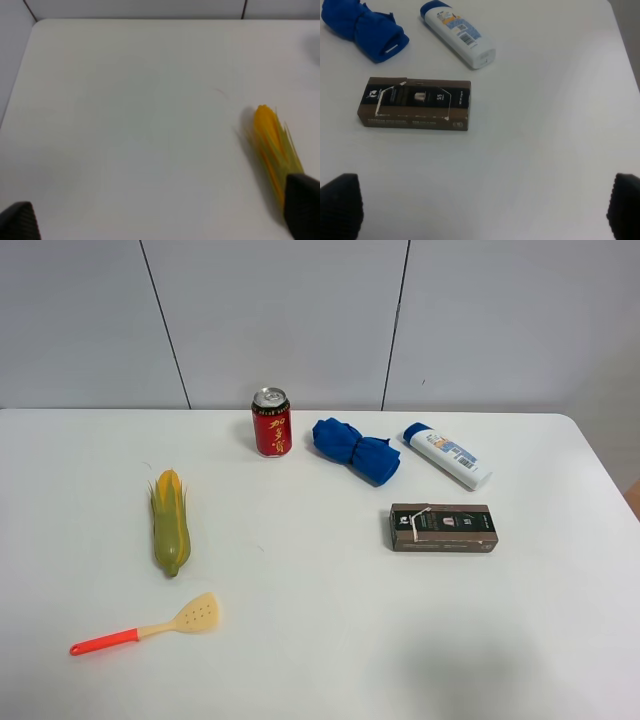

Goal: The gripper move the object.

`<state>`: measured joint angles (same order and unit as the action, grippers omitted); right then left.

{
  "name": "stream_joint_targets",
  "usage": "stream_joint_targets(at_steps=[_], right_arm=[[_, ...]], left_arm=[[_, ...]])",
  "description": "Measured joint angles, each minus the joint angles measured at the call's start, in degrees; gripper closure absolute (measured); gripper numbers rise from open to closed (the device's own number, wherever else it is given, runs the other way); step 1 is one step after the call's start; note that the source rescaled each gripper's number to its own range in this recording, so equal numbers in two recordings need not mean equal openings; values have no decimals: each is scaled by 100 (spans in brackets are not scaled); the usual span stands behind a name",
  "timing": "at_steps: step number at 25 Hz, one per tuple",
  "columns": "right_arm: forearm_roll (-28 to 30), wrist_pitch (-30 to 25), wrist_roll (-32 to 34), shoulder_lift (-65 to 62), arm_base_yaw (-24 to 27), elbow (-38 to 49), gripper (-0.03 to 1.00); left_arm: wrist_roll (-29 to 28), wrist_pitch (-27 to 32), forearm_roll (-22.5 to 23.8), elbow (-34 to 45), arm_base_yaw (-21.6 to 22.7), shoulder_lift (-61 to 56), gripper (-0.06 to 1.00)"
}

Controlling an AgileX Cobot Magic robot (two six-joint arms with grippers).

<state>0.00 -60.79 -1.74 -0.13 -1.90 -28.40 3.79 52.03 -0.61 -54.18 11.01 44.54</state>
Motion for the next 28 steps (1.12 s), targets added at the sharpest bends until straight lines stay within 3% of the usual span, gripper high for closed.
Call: stream_joint_targets(at_steps=[5,8,16,22,28], right_arm=[[0,0,0,0,0,0,-3],[0,0,0,0,0,0,-3],[0,0,0,0,0,0,-3],[0,0,0,0,0,0,-3],[0,0,0,0,0,0,-3]], left_arm=[[5,1441,0,-89,0,-1060,-5],[5,1708,21,-89,6,-1716,-5],[19,1366,61,109,18,-3253,-5],[19,815,-107,1265,18,-3943,-5],[19,738,-110,2130,18,-4446,-5]])
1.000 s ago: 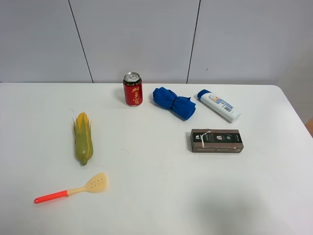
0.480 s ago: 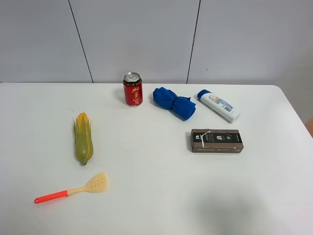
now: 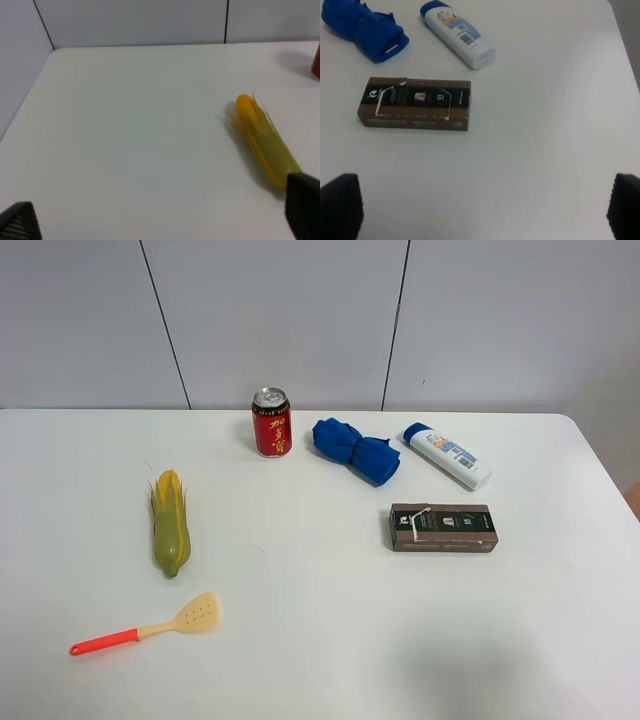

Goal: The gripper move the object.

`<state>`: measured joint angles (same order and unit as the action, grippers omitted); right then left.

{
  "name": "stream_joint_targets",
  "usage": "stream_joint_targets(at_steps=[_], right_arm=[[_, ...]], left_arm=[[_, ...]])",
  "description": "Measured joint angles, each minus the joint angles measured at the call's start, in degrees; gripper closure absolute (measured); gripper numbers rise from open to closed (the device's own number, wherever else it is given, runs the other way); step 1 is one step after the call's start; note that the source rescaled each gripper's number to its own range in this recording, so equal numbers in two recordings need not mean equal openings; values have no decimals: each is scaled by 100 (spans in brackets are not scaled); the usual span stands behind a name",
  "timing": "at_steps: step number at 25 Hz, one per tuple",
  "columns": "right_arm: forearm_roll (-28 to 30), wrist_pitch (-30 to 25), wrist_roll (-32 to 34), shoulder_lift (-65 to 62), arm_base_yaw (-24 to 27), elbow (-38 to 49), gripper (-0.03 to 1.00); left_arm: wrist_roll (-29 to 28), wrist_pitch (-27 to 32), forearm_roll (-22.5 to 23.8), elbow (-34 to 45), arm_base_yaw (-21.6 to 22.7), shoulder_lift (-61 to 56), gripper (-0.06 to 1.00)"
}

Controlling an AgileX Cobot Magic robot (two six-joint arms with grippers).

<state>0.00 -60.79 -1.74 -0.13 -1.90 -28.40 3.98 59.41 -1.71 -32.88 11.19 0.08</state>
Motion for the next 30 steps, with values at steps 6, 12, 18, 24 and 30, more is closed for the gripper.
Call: stream_joint_targets(at_steps=[6,12,18,24,30], right_arm=[[0,0,0,0,0,0,-3],[0,0,0,0,0,0,-3],[0,0,0,0,0,0,-3],[0,0,0,0,0,0,-3],[0,0,0,0,0,0,-3]], left_arm=[[0,79,-17,362,0,-32,-6],[0,84,-23,367,0,-37,-6],[0,84,-23,367,0,-43,-6],[0,84,-23,367,0,-43,-6],[0,84,-23,367,0,-43,-6]])
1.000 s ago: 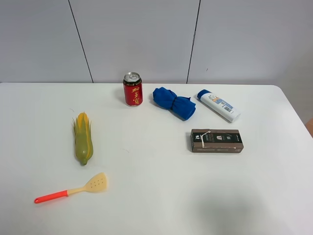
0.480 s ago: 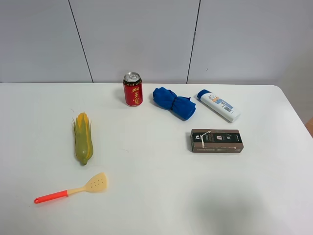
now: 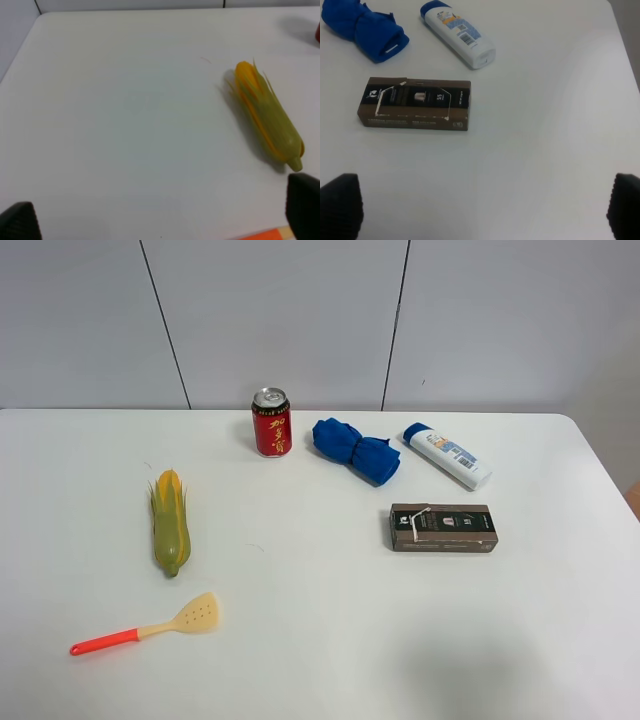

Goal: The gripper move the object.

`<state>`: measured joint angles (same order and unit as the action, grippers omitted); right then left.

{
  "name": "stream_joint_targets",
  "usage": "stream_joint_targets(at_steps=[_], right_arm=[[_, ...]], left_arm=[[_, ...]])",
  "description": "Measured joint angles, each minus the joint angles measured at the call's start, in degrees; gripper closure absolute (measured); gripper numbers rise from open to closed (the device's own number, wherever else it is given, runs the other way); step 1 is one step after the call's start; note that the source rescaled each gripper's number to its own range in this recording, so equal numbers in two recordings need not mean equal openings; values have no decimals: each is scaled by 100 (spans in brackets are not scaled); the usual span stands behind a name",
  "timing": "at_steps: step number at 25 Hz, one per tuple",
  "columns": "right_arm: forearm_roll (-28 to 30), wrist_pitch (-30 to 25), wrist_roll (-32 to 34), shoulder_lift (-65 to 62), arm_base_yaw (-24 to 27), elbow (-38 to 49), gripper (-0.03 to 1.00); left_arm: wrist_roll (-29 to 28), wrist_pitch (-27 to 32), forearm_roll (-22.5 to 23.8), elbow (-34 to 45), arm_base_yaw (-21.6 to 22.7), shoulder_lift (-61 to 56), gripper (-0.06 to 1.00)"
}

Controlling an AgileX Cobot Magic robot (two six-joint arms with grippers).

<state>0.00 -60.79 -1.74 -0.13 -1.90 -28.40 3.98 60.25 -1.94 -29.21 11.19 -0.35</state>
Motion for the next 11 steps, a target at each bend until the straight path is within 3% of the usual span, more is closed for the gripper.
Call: stream_joint_targets(at_steps=[11], right_arm=[[0,0,0,0,0,0,-3]], left_arm=[[0,0,0,0,0,0,-6]])
